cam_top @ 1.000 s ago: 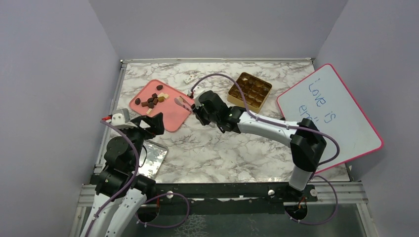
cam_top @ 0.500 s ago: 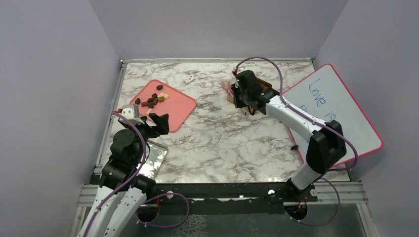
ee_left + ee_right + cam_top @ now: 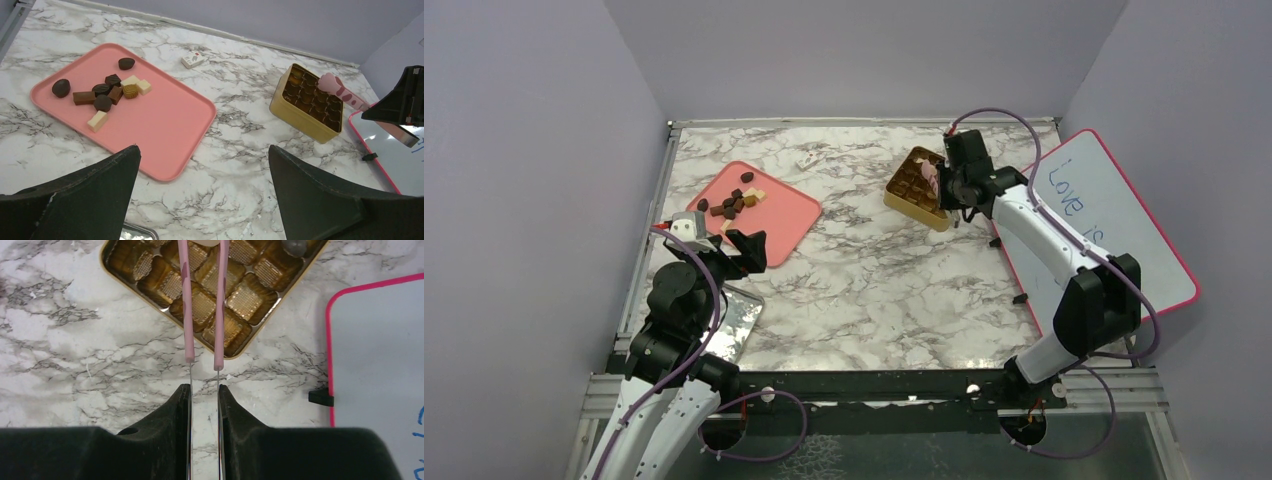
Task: Pack the chocolate
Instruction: Place the fake chocolate in the packing box.
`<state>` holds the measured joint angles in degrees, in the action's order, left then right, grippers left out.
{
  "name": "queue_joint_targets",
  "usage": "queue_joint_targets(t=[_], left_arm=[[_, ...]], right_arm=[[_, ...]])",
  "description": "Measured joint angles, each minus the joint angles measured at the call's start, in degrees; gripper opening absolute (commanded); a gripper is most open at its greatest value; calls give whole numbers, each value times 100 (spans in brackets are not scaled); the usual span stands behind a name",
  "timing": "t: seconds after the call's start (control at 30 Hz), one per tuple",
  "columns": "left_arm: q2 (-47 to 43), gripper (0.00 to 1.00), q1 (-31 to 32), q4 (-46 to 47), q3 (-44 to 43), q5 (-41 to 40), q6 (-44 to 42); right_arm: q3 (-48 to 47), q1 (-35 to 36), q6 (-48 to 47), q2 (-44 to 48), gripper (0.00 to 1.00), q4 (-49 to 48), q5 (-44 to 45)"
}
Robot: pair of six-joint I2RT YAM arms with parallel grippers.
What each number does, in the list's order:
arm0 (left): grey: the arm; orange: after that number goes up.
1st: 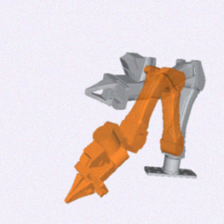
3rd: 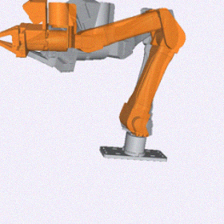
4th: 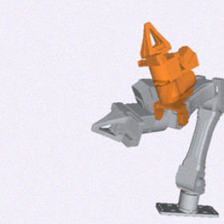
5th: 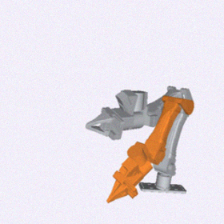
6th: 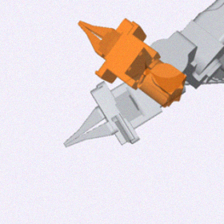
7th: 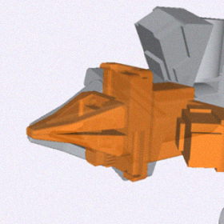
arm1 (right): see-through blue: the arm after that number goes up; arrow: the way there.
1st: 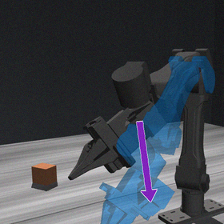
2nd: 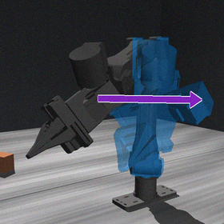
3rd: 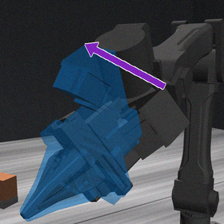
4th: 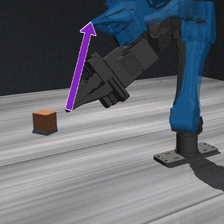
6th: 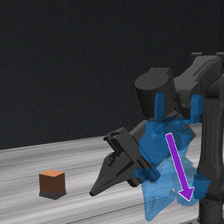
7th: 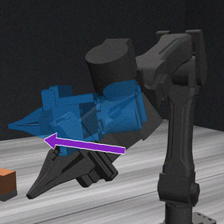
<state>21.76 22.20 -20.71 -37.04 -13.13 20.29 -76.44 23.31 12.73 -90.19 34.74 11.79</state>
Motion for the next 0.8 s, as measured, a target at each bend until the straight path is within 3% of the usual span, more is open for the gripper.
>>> queue_joint_targets(t=[0.8], left_arm=[[-7,99,0,0,0,9,-2]], right_arm=[[-87,-520,-81,-306,34,96,59]])
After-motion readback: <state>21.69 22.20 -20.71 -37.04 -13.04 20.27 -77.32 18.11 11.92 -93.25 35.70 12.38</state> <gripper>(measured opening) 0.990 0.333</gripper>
